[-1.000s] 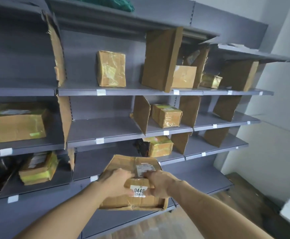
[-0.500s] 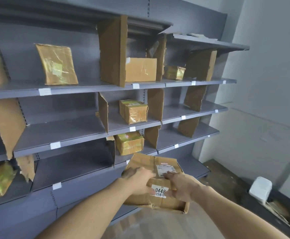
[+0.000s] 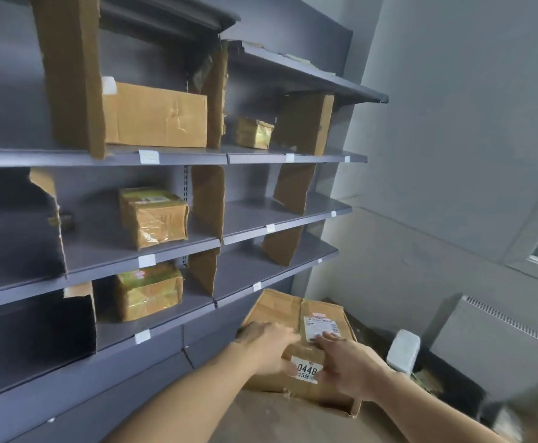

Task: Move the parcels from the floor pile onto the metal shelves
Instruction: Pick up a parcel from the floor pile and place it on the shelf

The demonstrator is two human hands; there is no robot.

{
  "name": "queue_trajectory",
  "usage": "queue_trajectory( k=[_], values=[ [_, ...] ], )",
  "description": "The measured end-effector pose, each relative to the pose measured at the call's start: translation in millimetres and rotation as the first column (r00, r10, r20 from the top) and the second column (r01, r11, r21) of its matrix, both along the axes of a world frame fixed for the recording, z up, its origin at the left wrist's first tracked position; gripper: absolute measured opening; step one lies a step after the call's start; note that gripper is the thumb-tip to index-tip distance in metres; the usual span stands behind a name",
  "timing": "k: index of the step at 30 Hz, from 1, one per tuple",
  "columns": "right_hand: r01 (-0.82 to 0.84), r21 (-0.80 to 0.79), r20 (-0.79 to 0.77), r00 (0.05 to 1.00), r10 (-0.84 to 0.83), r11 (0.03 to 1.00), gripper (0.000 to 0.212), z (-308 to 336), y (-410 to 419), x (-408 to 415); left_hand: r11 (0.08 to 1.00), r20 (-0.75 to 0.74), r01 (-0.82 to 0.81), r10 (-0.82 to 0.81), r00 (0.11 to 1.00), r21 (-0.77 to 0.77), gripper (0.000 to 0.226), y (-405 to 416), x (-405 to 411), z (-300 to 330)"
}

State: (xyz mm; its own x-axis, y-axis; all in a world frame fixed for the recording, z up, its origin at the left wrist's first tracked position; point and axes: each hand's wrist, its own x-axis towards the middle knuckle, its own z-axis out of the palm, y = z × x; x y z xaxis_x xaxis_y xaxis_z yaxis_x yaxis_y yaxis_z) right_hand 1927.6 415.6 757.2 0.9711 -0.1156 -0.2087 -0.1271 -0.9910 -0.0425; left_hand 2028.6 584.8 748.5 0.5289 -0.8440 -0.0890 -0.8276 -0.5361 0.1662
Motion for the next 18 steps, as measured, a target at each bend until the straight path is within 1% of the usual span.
queue_trajectory(
  k=[4,8,12,18],
  values=[
    [0.049,-0.017,-0.024,0.998,-0.05,0.999,0.071,-4,-58,40,0.998,0.005,0.06,-0.06,0.998,-0.017,0.064,-66,50,-14],
    [0.054,-0.039,-0.017,0.998,-0.055,0.998,0.073,-6,-100,88,0.997,0.007,0.064,-0.064,0.998,-0.03,0.065,-107,99,-18],
    [0.029,-0.037,-0.008,1.0,-0.029,0.999,0.074,-9,-130,133,0.998,0.027,0.055,-0.054,0.998,-0.027,0.063,-135,141,-19],
    [-0.057,-0.047,-0.028,0.998,0.056,0.997,0.07,-25,-182,191,1.0,-0.012,-0.022,0.022,1.0,-0.018,0.061,-176,189,-37]
  ],
)
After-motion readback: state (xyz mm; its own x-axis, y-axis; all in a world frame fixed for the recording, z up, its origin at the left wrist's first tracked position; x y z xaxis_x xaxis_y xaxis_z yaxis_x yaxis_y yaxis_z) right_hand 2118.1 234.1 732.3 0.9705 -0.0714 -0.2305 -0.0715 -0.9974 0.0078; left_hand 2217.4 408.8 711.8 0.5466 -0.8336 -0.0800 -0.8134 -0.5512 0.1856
